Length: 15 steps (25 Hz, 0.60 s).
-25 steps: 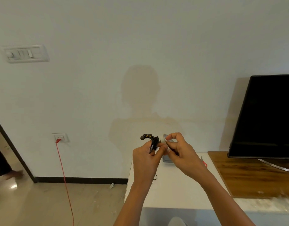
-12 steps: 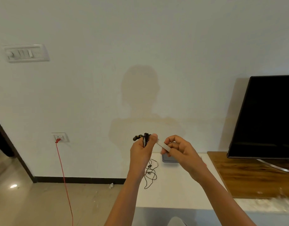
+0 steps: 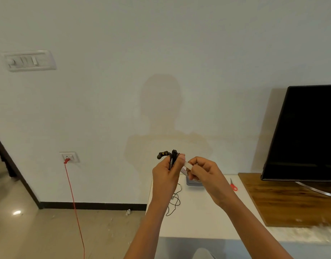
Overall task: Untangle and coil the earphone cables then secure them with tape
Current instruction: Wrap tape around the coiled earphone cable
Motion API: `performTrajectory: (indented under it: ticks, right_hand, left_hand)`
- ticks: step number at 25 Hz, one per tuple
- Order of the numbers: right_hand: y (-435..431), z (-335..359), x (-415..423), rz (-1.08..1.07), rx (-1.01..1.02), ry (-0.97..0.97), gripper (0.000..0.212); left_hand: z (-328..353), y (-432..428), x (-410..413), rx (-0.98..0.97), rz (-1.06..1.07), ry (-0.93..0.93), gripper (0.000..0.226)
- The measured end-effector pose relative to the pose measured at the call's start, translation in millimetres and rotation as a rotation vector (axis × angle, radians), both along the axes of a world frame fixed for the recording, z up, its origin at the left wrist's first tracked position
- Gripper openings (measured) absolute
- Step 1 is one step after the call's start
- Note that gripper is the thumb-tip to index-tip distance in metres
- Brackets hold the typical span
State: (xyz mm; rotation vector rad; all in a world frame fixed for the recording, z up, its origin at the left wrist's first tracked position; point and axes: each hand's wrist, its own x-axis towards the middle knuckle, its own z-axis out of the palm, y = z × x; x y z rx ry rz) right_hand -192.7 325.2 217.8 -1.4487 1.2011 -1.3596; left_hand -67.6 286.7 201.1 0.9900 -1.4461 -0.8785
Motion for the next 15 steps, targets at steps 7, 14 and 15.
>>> performTrajectory:
  ticks: [7, 14, 15]
  right_hand:
    - [4.1, 0.1, -6.2, 0.135, 0.005, -0.032, 0.026]
    - [1.3, -1.5, -2.8, 0.088, 0.096, -0.094, 0.024]
    - [1.5, -1.4, -2.4, 0.089, 0.096, -0.088, 0.025]
  left_hand:
    - [3.6, 1.2, 1.6, 0.026, 0.041, -0.016, 0.043]
    - [4.1, 8.9, -2.3, 0.012, 0.082, -0.04, 0.043]
    - [4.4, 9.7, -2.8, 0.016, 0.091, -0.041, 0.044]
